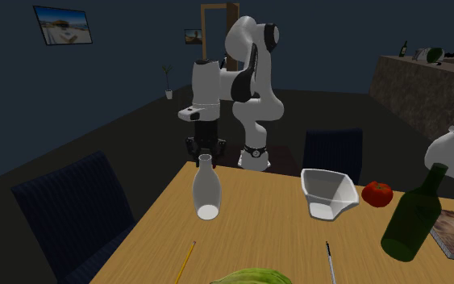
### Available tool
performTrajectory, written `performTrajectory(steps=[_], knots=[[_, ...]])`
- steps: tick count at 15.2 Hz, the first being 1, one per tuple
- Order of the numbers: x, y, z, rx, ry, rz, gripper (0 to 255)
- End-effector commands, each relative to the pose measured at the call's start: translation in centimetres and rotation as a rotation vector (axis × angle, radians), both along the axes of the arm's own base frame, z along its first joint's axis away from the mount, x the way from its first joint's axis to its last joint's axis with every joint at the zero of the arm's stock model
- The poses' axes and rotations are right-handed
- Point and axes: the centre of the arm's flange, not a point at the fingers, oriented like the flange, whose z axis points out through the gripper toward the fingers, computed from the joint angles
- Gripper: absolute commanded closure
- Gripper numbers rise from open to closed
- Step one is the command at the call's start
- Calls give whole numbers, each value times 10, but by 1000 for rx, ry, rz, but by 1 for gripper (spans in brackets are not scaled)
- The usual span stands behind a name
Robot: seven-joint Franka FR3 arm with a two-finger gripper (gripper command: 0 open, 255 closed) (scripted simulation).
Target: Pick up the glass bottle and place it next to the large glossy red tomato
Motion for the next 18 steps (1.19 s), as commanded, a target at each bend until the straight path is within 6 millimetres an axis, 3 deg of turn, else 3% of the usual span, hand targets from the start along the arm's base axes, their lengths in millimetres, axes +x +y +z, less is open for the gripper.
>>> performTrajectory(steps=[1, 5, 18], knots=[[0, 0, 0, 0, 1, 0, 255], [0, 0, -1, 0, 1, 0, 255], [0, 0, 68, 0, 1, 0, 255]])
